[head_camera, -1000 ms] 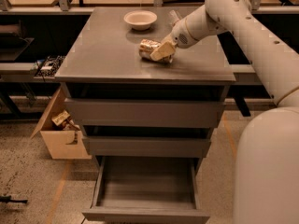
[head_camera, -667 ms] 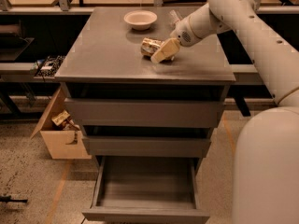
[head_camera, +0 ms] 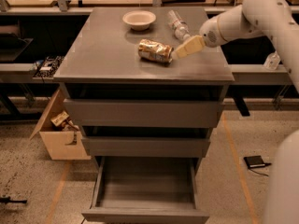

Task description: Pick orange can from bottom drawer and place on counter

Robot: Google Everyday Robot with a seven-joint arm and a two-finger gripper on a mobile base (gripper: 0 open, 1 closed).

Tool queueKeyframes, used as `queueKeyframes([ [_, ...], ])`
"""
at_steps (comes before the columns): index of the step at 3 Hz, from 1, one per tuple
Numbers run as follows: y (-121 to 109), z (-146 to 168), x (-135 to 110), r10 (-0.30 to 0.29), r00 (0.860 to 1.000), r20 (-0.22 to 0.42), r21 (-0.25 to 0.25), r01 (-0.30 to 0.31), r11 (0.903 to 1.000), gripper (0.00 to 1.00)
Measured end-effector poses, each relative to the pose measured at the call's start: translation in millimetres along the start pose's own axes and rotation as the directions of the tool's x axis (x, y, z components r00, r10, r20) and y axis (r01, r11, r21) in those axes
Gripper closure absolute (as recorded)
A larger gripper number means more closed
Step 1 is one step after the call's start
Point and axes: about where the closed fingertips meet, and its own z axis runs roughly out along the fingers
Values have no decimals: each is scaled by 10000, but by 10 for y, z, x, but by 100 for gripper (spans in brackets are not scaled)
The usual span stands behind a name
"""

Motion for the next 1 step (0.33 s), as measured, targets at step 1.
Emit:
queueKeyframes([
  [1,-136,-371,359,863,9922,899,579,-917,9941,0],
])
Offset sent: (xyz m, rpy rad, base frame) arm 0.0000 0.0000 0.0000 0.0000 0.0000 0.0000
